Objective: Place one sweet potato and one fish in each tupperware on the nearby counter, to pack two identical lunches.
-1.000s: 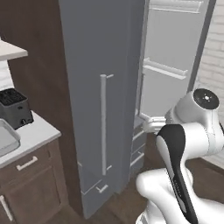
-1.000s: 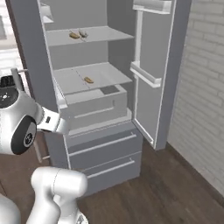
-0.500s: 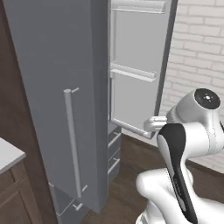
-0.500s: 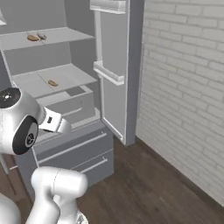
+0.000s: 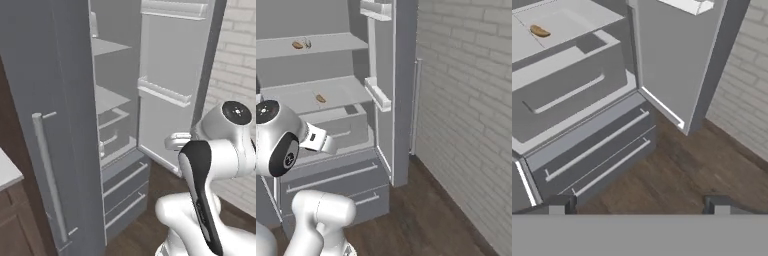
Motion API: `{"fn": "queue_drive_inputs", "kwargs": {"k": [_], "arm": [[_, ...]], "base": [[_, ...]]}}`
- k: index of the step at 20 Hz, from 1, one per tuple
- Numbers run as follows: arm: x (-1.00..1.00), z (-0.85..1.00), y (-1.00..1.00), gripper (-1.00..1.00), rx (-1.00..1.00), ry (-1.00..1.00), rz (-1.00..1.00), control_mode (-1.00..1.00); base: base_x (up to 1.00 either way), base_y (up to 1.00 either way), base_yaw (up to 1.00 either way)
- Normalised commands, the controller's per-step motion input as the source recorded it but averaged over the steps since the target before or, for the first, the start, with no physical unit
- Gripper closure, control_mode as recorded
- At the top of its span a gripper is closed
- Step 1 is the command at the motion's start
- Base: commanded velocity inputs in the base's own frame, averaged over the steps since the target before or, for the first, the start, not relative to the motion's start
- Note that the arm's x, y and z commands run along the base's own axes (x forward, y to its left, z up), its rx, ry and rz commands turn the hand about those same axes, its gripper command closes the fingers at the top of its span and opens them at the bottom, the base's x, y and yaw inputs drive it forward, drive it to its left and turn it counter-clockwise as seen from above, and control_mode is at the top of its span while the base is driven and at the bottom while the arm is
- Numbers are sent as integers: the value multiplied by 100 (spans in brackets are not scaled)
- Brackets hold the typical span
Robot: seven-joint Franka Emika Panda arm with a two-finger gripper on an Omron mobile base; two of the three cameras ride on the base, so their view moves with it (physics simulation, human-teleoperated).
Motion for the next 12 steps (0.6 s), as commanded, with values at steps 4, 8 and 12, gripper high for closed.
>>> {"fn": "queue_drive_inputs", "kwargs": {"k": [4, 8, 12], "arm": [[0, 0, 0, -100, 0, 0, 0, 100], [0, 0, 0, -100, 0, 0, 0, 100], [0, 0, 0, -100, 0, 0, 0, 100]], "base": [[49, -72, 16], [22, -2, 24], [13, 3, 36]]}}
